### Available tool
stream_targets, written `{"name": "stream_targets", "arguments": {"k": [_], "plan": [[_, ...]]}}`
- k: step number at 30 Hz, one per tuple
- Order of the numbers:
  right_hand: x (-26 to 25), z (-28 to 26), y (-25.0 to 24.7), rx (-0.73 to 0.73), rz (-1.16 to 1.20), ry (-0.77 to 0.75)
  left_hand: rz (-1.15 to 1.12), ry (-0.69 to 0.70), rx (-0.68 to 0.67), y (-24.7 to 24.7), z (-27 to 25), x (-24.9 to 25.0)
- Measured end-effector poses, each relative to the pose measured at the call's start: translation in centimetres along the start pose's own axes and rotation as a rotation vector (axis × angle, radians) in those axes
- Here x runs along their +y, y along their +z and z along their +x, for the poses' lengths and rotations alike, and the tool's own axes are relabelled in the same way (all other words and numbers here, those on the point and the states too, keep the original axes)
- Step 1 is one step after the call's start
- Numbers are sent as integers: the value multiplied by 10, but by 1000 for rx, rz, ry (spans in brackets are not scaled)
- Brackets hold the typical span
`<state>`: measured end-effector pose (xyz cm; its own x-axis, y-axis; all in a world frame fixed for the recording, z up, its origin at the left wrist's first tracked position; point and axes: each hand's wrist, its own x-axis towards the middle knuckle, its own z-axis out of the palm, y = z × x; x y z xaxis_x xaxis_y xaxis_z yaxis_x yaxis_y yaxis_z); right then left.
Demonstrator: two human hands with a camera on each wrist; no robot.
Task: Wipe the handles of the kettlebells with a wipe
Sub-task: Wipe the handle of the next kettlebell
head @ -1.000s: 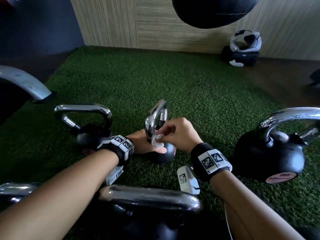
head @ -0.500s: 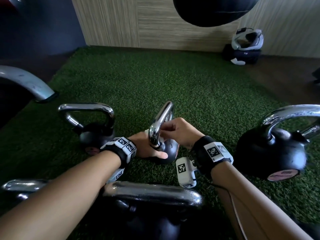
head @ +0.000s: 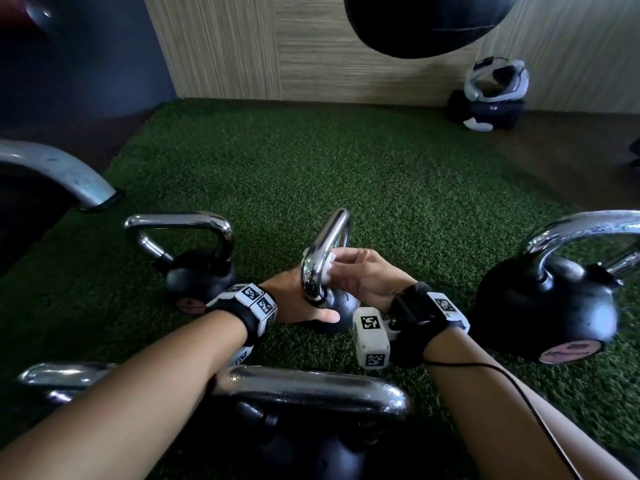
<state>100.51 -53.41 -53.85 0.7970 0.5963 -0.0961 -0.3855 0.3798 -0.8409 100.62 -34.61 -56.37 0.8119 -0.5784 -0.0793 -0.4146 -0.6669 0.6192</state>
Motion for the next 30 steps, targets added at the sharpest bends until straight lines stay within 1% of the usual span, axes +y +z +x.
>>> {"name": "stream_targets", "arguments": {"k": [2, 3, 5, 7, 9, 12, 13, 15, 17, 19, 21, 24, 26, 30], "plan": [[3, 6, -1, 119, 169, -26, 22, -82, 8, 2, 0, -5], [4, 8, 0, 157, 216, -44, 56, -94, 5, 4, 1, -10], [5, 5, 4, 177, 227, -38, 58, -93, 8, 8, 2, -17], [7, -1, 9, 149, 187, -21, 3, -67, 29, 10, 2, -18], [5, -2, 11, 158, 193, -41, -2, -89, -3, 8, 1, -13], [1, 8, 11, 297, 265, -125, 54, -101, -22, 4, 1, -3], [1, 13, 11, 345, 291, -168, 63, -86, -21, 4, 2, -2], [4, 17, 10, 396, 279, -254, 20, -83, -45, 3, 2, -2], [8, 16, 11, 411, 157, -304, -21, -120, -48, 5, 0, -5], [10, 12, 14, 455, -38, -332, -57, -180, -28, 8, -1, -11], [7, 12, 17, 585, -220, -359, -18, -206, 5, 8, 0, -15], [1, 19, 18, 812, -420, -391, 35, -195, -24, 6, 1, -15], [-1, 21, 18, 901, -492, -400, 61, -186, -67, 5, -3, -9], [0, 19, 20, 952, -614, -402, 53, -196, -71, 2, -6, -1]]}}
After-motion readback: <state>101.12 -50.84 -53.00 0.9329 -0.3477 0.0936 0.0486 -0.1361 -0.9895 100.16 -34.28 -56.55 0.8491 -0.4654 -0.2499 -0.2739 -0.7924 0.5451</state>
